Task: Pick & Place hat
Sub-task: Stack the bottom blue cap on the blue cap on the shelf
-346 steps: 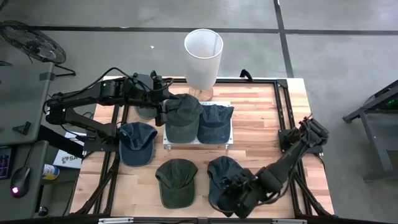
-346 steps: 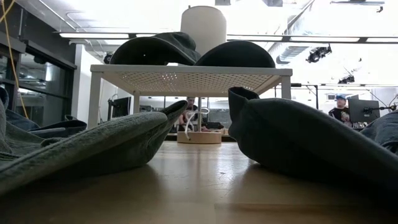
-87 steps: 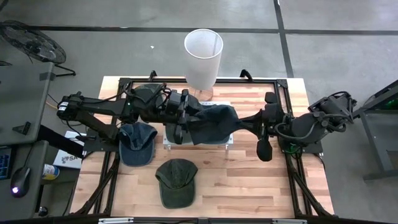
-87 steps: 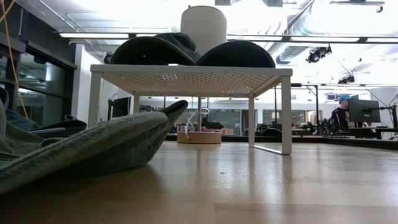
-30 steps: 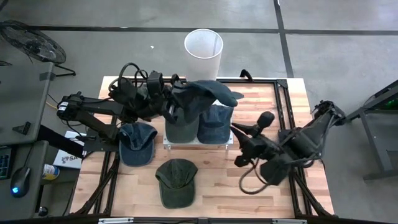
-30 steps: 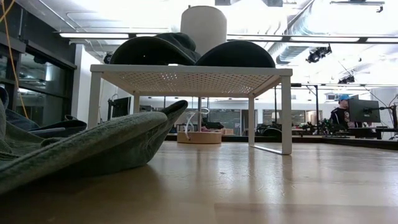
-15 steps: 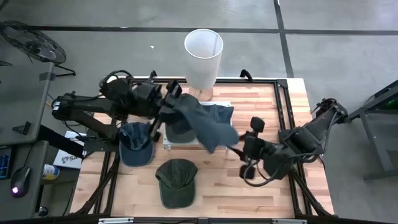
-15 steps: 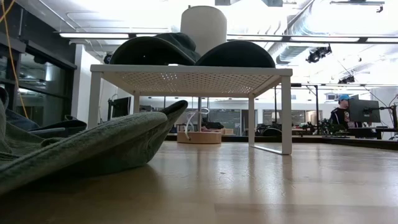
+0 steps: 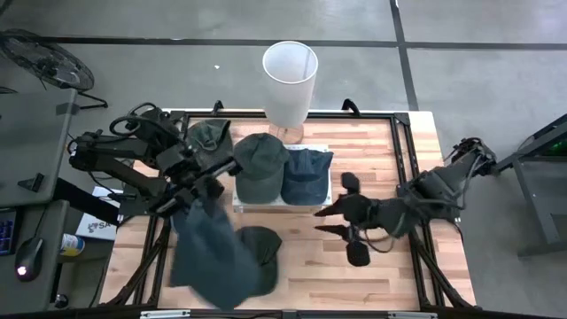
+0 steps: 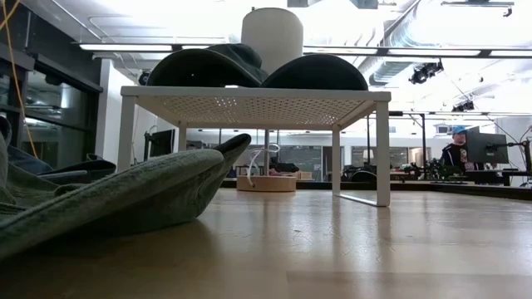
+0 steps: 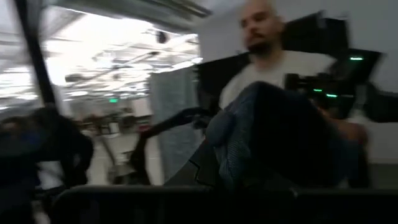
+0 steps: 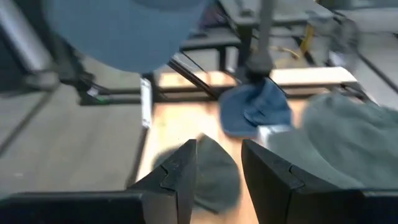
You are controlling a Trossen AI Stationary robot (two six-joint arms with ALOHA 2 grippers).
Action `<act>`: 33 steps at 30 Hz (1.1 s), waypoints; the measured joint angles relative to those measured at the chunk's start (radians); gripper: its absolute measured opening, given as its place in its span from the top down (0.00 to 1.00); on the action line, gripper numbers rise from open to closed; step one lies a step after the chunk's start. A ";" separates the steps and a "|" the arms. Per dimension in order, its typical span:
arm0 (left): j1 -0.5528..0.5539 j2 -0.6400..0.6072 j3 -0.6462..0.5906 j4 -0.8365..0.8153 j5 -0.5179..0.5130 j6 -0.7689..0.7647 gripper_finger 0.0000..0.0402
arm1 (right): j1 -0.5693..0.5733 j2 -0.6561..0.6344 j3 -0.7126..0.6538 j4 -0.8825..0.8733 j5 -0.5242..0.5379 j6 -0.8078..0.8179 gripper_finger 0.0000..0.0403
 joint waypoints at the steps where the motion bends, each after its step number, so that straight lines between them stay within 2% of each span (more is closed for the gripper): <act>1: -0.008 0.001 0.000 -0.002 0.024 0.007 1.00 | -0.015 0.007 -0.003 0.044 -0.040 -0.023 0.70; 5: -0.050 0.001 0.000 -0.001 0.072 0.052 1.00 | -0.068 0.033 -0.064 0.261 -0.171 -0.141 0.70; 10: -0.100 0.002 0.000 0.005 0.068 0.124 1.00 | -0.105 0.069 -0.171 0.595 -0.185 -0.396 0.71; 12: -0.120 0.001 0.000 0.015 0.068 0.147 1.00 | -0.118 0.080 -0.213 0.736 -0.206 -0.423 0.71; 16: -0.167 0.001 0.000 0.014 0.068 0.186 1.00 | -0.181 0.095 -0.271 0.936 -0.383 -0.281 0.70; 19: -0.199 0.001 0.000 0.014 0.064 0.216 1.00 | -0.226 0.130 -0.285 1.010 -0.499 -0.176 0.67; 28: -0.211 0.001 0.000 0.012 0.046 0.321 1.00 | -0.260 0.280 -0.286 1.214 -0.672 0.111 0.42; 33: -0.196 0.011 0.000 0.018 0.075 0.404 1.00 | -0.286 0.369 -0.286 1.405 -0.753 0.231 0.37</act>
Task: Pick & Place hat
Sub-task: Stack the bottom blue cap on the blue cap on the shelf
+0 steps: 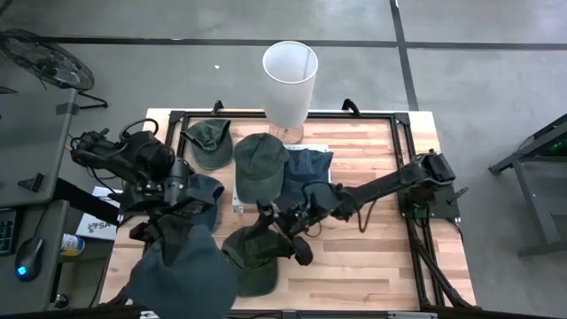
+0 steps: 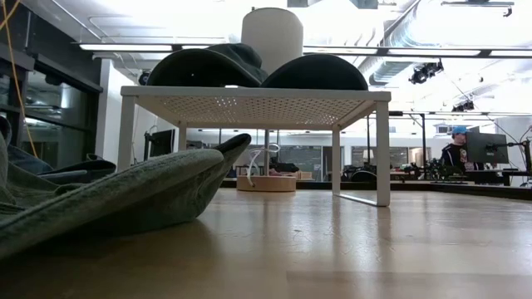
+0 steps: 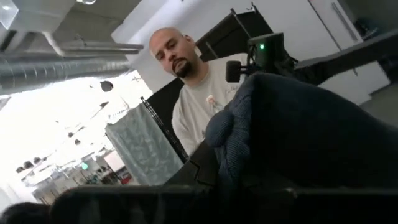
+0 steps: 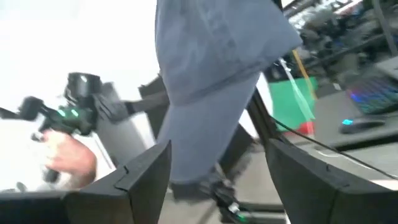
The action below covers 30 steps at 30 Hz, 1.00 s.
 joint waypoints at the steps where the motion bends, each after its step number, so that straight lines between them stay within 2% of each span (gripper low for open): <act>1: 0.011 0.002 0.000 -0.001 0.005 0.004 1.00 | -0.006 0.015 0.000 0.036 -0.018 0.024 0.37; 5: 0.026 0.019 0.000 0.033 0.030 0.005 1.00 | -0.029 0.060 0.000 0.114 -0.073 0.094 0.37; 9: 0.060 0.035 0.000 0.097 0.092 -0.010 1.00 | -0.047 0.074 0.000 0.130 -0.101 0.134 0.37; 13: 0.098 0.056 0.000 0.146 0.110 -0.050 1.00 | -0.063 0.074 0.000 0.153 -0.134 0.149 0.37; 19: 0.143 0.083 0.000 0.269 0.171 -0.133 1.00 | -0.080 0.074 0.000 0.142 -0.135 0.146 0.37; 30: 0.204 0.133 0.000 0.420 0.211 -0.233 1.00 | -0.115 0.074 0.000 0.107 -0.151 0.146 0.37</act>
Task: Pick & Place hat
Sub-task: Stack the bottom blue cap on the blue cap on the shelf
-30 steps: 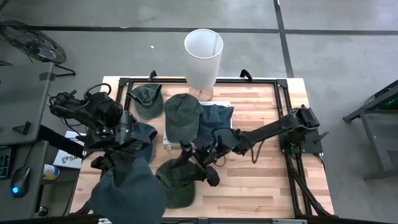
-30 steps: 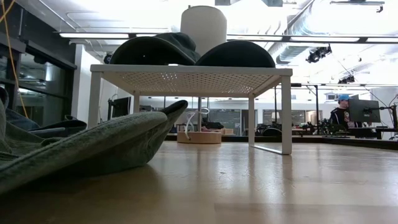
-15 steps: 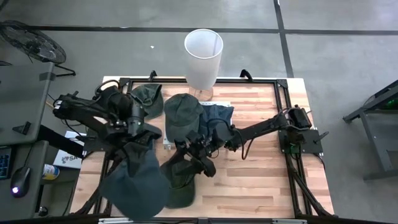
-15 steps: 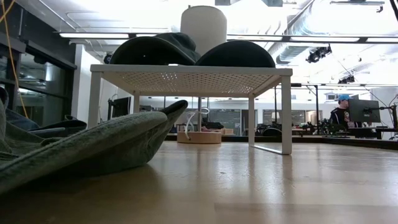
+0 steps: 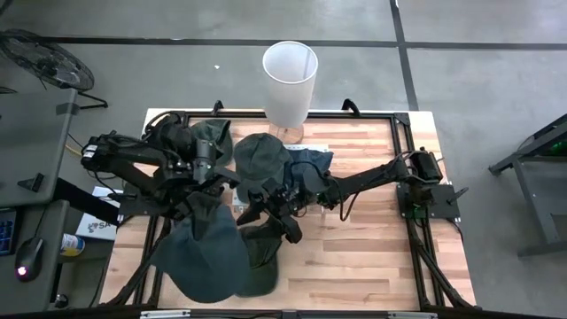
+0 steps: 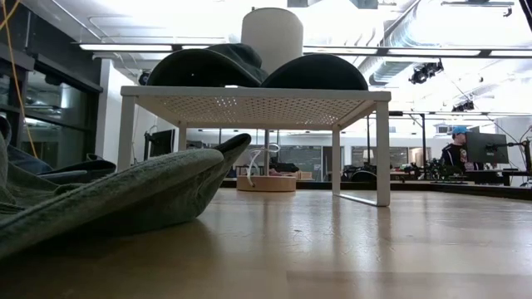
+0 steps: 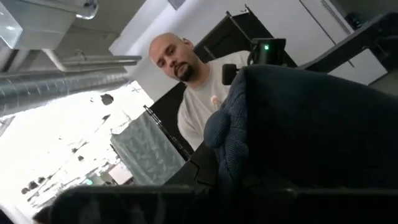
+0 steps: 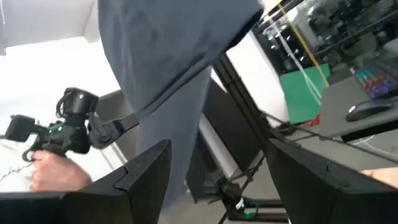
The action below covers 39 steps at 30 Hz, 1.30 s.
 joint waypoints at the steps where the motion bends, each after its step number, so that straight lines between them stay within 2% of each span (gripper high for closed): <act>1: 0.009 0.001 0.000 0.003 0.004 -0.011 1.00 | -0.001 0.000 0.000 0.001 -0.011 0.004 0.37; 14: 0.085 0.003 0.000 -0.006 0.009 -0.069 1.00 | 0.000 -0.001 0.000 0.036 -0.140 0.009 0.37; 23: 0.098 0.003 0.000 -0.040 0.008 -0.102 1.00 | 0.000 -0.003 0.000 0.068 -0.202 0.031 0.46; 31: 0.097 0.002 0.000 -0.111 -0.016 -0.102 1.00 | 0.000 -0.003 0.000 0.067 -0.246 0.040 0.63; 35: 0.097 0.002 0.000 -0.111 -0.026 -0.123 1.00 | -0.001 -0.003 0.000 0.062 -0.251 0.057 0.77; 39: 0.097 0.002 0.000 -0.119 -0.078 -0.170 0.99 | -0.001 -0.004 0.000 0.063 -0.255 0.068 0.95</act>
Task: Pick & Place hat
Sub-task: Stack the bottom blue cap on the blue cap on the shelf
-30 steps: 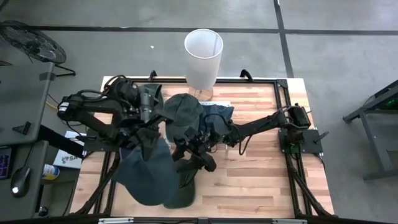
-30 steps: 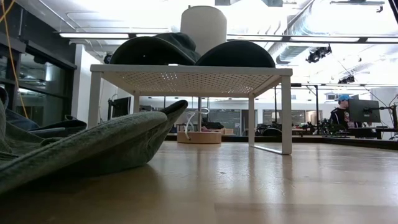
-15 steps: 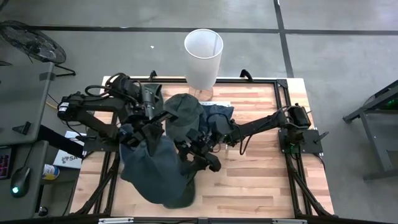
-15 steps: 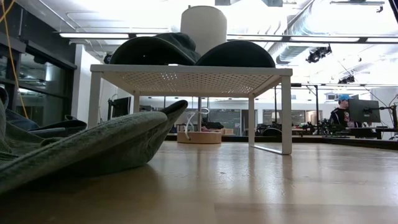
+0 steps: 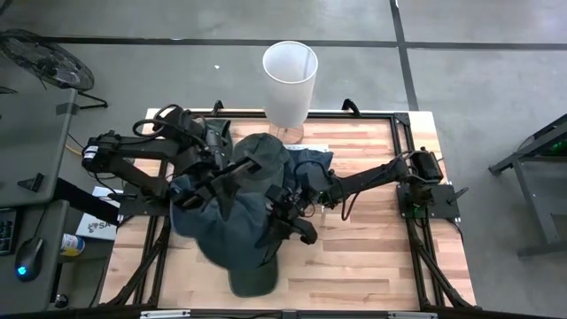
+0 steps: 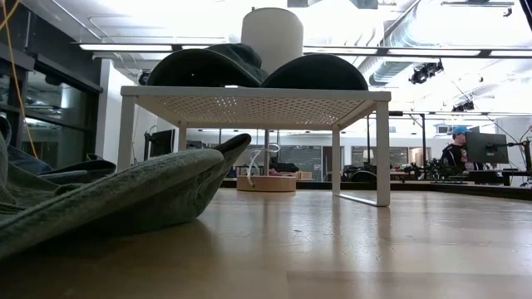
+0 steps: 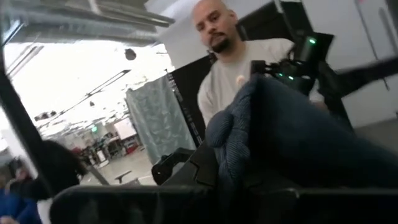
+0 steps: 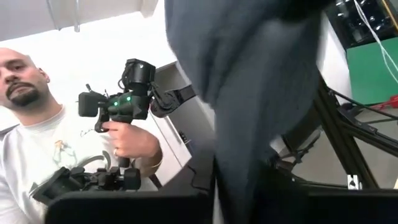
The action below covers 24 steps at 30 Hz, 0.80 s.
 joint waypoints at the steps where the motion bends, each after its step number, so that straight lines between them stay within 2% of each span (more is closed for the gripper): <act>1: 0.000 0.000 0.000 -0.008 -0.017 -0.009 0.98 | 0.000 0.000 0.000 0.001 -0.003 0.000 0.97; 7: -0.003 0.000 0.000 -0.098 -0.171 -0.027 0.93 | 0.000 -0.002 0.000 0.003 0.008 0.004 0.98; 10: -0.002 0.000 0.000 -0.101 -0.201 -0.072 0.87 | 0.000 -0.002 0.000 0.001 0.012 0.004 0.99; 16: -0.002 -0.017 0.000 -0.086 -0.287 -0.089 0.69 | 0.020 -0.008 0.000 -0.030 0.033 -0.002 0.99; 24: -0.002 -0.078 -0.002 -0.082 -0.488 -0.082 0.47 | 0.043 -0.107 0.002 -0.275 0.110 -0.144 1.00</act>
